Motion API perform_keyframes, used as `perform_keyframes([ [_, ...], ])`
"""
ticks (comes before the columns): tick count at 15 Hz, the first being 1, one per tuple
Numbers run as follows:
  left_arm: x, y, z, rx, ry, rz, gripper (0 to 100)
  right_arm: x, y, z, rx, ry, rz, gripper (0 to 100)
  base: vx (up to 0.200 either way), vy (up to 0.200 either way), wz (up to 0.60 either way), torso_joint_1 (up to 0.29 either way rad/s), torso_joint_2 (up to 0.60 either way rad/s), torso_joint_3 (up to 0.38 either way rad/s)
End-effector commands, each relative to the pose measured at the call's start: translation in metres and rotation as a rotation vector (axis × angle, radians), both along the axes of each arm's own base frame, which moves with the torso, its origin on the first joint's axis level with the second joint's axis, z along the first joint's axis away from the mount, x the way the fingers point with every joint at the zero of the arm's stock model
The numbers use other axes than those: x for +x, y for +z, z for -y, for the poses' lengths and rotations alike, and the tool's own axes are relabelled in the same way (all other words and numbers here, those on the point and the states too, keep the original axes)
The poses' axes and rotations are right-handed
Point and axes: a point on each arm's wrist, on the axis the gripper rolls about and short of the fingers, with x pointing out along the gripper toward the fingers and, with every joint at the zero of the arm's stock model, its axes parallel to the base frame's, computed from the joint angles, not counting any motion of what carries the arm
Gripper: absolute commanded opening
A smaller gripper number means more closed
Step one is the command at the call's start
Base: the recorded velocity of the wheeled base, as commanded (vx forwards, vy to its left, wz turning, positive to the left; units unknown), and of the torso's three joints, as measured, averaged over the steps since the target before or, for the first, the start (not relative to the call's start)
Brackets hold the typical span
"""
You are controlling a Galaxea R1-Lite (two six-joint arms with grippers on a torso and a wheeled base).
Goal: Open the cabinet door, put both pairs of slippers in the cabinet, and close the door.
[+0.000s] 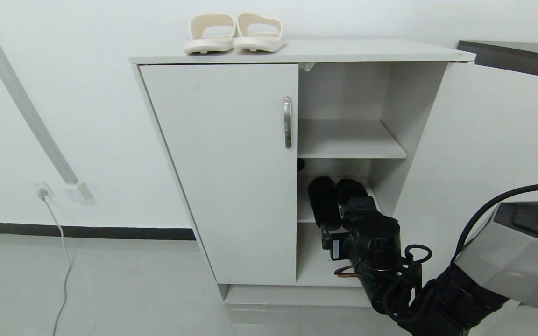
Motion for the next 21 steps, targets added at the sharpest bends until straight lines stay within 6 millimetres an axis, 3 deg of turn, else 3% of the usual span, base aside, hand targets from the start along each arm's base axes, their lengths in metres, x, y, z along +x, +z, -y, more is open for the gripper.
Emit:
perform_keyframes([
  [1, 0.0001, 0.0, 0.0, 0.0, 0.001, -0.001, 0, -0.0006, -0.0029, -0.0009, -0.006, 0.003, -0.006, 100, 0.0, 0.2, 0.0, 0.002, 0.0, 0.007],
  [9, 0.0001, 0.0, 0.0, 0.0, 0.001, -0.001, 0, -0.001, -0.0016, -0.0005, -0.005, 0.007, 0.01, 100, 0.0, 0.2, 0.0, 0.002, 0.0, 0.004],
  [21, 0.0001, 0.0, 0.0, 0.0, 0.001, -0.001, 0, -0.0044, -0.0006, 0.0006, -0.025, 0.043, 0.038, 100, 0.0, 0.0, 0.0, 0.0, 0.0, 0.0],
])
